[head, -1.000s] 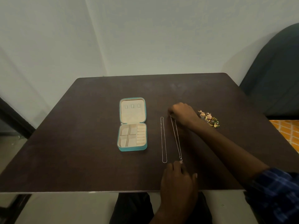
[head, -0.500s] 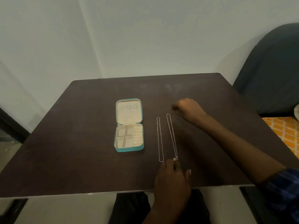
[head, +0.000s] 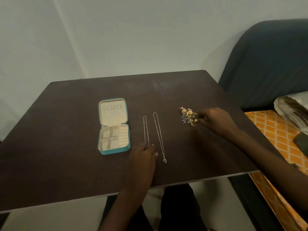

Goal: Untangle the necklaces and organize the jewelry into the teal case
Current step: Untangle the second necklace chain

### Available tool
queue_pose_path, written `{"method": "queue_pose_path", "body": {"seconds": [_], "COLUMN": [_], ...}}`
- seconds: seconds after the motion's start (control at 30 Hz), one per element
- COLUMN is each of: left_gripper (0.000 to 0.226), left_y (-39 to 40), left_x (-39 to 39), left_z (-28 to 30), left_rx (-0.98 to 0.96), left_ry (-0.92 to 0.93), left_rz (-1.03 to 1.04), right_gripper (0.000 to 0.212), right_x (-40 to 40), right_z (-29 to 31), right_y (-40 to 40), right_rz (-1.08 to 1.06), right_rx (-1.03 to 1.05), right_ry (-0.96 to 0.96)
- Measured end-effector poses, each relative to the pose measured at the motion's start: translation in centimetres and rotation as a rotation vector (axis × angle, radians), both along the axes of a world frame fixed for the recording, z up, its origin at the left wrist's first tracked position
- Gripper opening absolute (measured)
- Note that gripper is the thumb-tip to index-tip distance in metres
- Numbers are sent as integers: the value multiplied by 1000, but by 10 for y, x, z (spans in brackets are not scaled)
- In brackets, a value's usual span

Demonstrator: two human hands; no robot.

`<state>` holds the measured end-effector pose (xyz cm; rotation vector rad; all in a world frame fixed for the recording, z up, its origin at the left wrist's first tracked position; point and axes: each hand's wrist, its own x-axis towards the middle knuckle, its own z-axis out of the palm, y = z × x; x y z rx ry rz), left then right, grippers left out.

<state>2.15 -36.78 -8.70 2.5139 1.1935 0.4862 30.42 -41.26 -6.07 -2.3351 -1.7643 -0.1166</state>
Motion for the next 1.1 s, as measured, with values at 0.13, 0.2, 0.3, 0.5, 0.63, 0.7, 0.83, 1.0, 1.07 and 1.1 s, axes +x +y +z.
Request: {"method": "queue_pose_path", "body": {"seconds": [0.13,0.2,0.3,0.5,0.63,0.7,0.83,1.0,1.07,1.1], "left_gripper": [34,30,27,26,30,34,33,27,27,27], "left_y": [-1,-6,-12,-22,-23,-21,-17,-15,-16,-16], "left_x": [-8,-9,-6,-7,-10,-12,-11,-6,-4,-3], "left_z": [-7,-11,-17,-24,-24,-24,-23,-26,-26,-26], "left_rx": [24,33,42,57,36,26,-23,-41,-64,-66], "left_ry": [-56,-63,-62,-40,-4,2,-49,-84,-89,-89], "left_rz": [-19,-53,-61,-96,-148,-156,-161,-103,-92,-92], "right_gripper": [14,18,25,25,26,25,18,19,19,18], "right_x": [-22,-38,-67,-121,-142,-148,-154,-156,-156,-157], "right_z": [-13,-20,-27,-42,-48,-51,-56,-56,-56,-56], "right_y": [-23,-30,-37,-40,-38,-37,-36,-35,-33,-33], "right_rz": [65,112,176,267,256,211,121,44,27,12], "right_rx": [-36,-67,-66,18,76,110,151,154,161,158], "right_ry": [52,68,133,220,179,166,203,213,199,201]}}
